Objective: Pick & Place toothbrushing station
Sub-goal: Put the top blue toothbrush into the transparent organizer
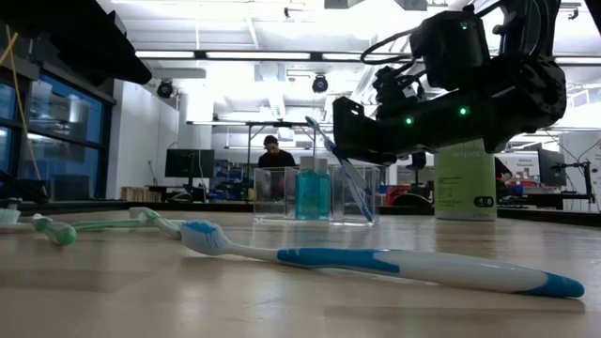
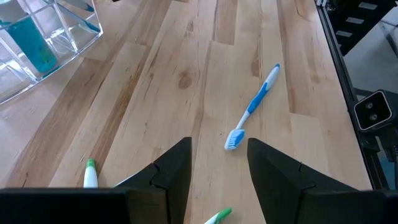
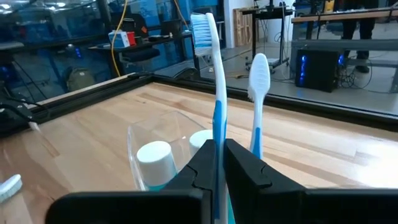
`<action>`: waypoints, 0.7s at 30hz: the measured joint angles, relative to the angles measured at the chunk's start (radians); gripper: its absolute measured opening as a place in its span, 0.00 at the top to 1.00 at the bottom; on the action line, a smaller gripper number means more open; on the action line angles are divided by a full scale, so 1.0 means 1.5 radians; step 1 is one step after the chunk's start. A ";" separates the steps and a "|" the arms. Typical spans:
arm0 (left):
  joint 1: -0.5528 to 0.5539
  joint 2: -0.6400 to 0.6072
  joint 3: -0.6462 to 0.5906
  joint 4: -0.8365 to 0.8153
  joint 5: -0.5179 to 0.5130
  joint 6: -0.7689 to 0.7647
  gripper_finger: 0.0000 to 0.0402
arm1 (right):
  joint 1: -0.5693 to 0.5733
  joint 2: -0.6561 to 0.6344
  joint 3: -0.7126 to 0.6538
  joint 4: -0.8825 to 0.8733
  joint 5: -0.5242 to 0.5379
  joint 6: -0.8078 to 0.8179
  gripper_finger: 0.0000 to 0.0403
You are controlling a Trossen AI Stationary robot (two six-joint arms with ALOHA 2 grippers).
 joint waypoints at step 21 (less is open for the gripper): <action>0.000 0.000 0.000 0.002 0.000 -0.002 0.62 | -0.001 -0.001 0.000 -0.018 -0.038 0.025 0.89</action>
